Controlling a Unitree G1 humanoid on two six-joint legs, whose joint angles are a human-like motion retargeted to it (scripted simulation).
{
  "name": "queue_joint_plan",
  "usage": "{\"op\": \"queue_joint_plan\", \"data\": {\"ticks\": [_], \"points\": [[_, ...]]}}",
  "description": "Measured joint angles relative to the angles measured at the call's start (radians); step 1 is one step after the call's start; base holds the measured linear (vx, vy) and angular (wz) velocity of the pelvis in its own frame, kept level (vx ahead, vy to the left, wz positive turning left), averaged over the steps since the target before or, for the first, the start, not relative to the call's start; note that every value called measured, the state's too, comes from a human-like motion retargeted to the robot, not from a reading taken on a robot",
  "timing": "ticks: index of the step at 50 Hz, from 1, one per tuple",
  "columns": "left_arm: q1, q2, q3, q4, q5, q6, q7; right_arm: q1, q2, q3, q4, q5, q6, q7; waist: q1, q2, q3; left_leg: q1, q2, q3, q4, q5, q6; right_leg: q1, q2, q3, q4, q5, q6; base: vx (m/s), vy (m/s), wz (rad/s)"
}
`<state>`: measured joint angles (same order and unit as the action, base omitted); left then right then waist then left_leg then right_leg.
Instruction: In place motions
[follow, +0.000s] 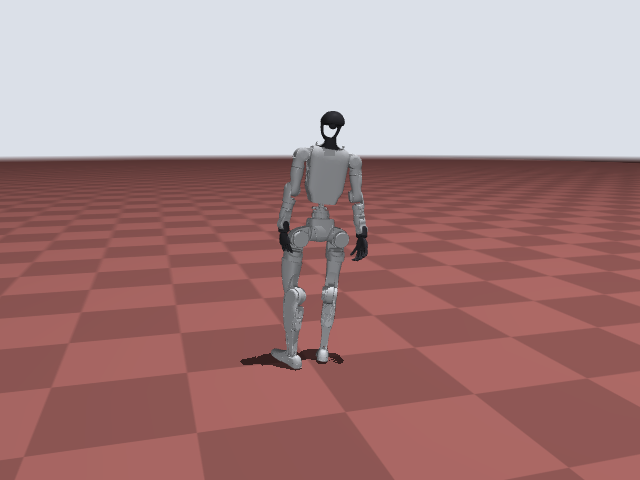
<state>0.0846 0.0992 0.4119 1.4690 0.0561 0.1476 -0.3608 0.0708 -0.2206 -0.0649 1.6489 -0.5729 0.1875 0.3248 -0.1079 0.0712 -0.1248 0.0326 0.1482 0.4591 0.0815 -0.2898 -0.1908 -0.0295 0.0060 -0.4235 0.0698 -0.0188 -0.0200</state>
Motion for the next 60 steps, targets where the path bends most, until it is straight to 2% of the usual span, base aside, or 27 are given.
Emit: {"op": "queue_joint_plan", "data": {"ticks": [5, 10, 14, 20, 25, 28, 31, 33, 35, 38, 42, 46, 50, 55, 60], "points": [[-0.036, -0.014, -0.023, -0.01, 0.042, -0.007, -0.018, -0.035, 0.002, -0.012, -0.005, 0.023, 0.008, -0.017, -0.071, 0.027, -0.029, -0.037, -0.018, -0.061, -0.058, 0.017, -0.005, -0.018, -0.015, -0.055, -0.008, 0.0, 0.024, -0.04, 0.21, 0.64], [-0.044, 0.003, -0.049, -0.019, 0.079, -0.009, -0.02, -0.052, 0.038, 0.017, -0.06, 0.084, -0.029, 0.016, -0.033, -0.02, 0.011, -0.045, -0.044, -0.058, -0.007, -0.011, 0.031, -0.001, -0.055, -0.056, -0.013, 0.019, 0.03, -0.01, 0.23, -0.1], [-0.002, 0.011, -0.031, 0.01, 0.069, -0.009, -0.015, -0.061, 0.065, 0.063, -0.113, 0.009, -0.043, 0.042, 0.026, -0.054, -0.002, -0.032, -0.066, -0.016, -0.006, -0.026, 0.041, -0.013, -0.084, -0.026, -0.011, 0.031, 0.041, 0.02, 0.2, -0.51], [0.048, 0.025, 0.051, 0.172, 0.013, 0.015, -0.01, -0.064, 0.079, 0.14, -0.202, -0.151, -0.093, 0.072, 0.025, -0.074, -0.018, -0.011, -0.104, -0.016, -0.037, -0.041, 0.066, -0.012, -0.107, -0.016, -0.009, 0.042, 0.065, 0.04, 0.2, -0.07], [0.078, 0.022, 0.099, 0.231, -0.039, 0.021, 0.035, -0.053, 0.07, 0.134, -0.203, -0.168, -0.106, 0.068, 0.043, -0.084, -0.013, 0.011, -0.132, -0.032, -0.041, -0.061, 0.091, -0.011, -0.143, -0.018, 0.053, 0.026, 0.08, 0.04, 0.26, 0.03], [0.08, 0.017, 0.106, 0.231, -0.04, 0.018, 0.022, -0.045, 0.057, 0.107, -0.18, -0.134, -0.097, 0.069, 0.067, -0.072, 0.001, 0.022, -0.127, -0.042, -0.037, -0.072, 0.097, -0.045, -0.167, -0.021, 0.176, 0.033, 0.059, 0.01, 0.31, -0.02], [0.062, 0.02, 0.087, 0.231, -0.029, 0.027, 0.01, -0.043, 0.051, 0.058, -0.168, -0.116, -0.087, 0.06, 0.065, -0.042, 0.025, 0.024, -0.1, -0.064, -0.032, -0.075, 0.096, -0.116, -0.189, -0.016, 0.386, 0.141, -0.001, -0.06, 0.25, 0.18], [0.047, 0.026, 0.07, 0.231, -0.017, 0.037, 0.017, -0.043, 0.054, 0.03, -0.167, -0.076, -0.083, 0.028, 0.029, -0.016, 0.048, 0.017, -0.075, -0.103, -0.026, -0.071, 0.094, -0.203, -0.181, 0.028, 0.554, 0.188, -0.074, -0.11, 0.1, 0.74], [0.032, 0.036, 0.051, 0.231, -0.012, 0.046, 0.026, -0.039, 0.056, 0.011, -0.165, -0.03, -0.094, 0.004, -0.029, -0.008, 0.066, 0.008, -0.068, -0.149, -0.021, -0.063, 0.101, -0.261, -0.201, 0.004, 0.636, 0.165, -0.085, -0.1, 0.05, 1.09], [0.007, 0.048, 0.024, 0.231, 0.008, 0.064, 0.022, -0.022, 0.057, -0.017, -0.152, 0.017, -0.106, 0.01, -0.095, -0.011, 0.088, 0.001, -0.074, -0.205, -0.023, -0.048, 0.122, -0.342, -0.211, -0.032, 0.554, 0.155, -0.051, -0.04, 0.07, 0.9], [-0.04, 0.053, -0.019, 0.229, 0.009, 0.042, 0.021, -0.002, 0.048, -0.035, -0.119, 0.041, -0.111, 0.017, -0.16, -0.036, 0.127, 0.008, -0.089, -0.264, -0.025, -0.034, 0.14, -0.46, -0.213, 0.008, 0.293, 0.158, 0.004, -0.06, 0.02, 0.76], [-0.089, 0.059, -0.049, 0.202, 0.013, 0.037, -0.023, 0.002, 0.047, -0.024, -0.086, 0.036, -0.099, -0.017, -0.234, -0.039, 0.185, 0.022, -0.071, -0.292, -0.031, -0.022, 0.148, -0.576, -0.224, 0.072, 0.094, 0.142, 0.019, -0.1, 0.03, 0.63], [-0.124, 0.058, -0.071, 0.156, 0.015, 0.039, -0.025, 0.006, 0.051, -0.02, -0.045, 0.041, -0.099, -0.025, -0.276, -0.03, 0.242, 0.019, -0.029, -0.311, -0.02, -0.011, 0.154, -0.637, -0.233, 0.107, 0.031, 0.146, 0.028, -0.08, 0.01, 0.46], [-0.146, 0.044, -0.083, 0.087, -0.005, 0.026, -0.049, 0.016, 0.058, -0.023, -0.027, 0.069, -0.103, -0.032, -0.277, -0.042, 0.286, 0.017, -0.015, -0.33, 0.006, -0.015, 0.161, -0.591, -0.254, 0.109, 0.103, 0.172, 0.02, -0.06, 0.0, 0.24], [-0.105, 0.02, -0.068, 0.055, 0.006, 0.01, -0.054, 0.049, 0.05, -0.008, -0.023, 0.067, -0.119, -0.041, -0.235, -0.055, 0.249, 0.033, -0.032, -0.326, -0.019, -0.012, 0.154, -0.437, -0.255, 0.04, 0.146, 0.23, 0.03, 0.03, -0.01, -0.09]]}}
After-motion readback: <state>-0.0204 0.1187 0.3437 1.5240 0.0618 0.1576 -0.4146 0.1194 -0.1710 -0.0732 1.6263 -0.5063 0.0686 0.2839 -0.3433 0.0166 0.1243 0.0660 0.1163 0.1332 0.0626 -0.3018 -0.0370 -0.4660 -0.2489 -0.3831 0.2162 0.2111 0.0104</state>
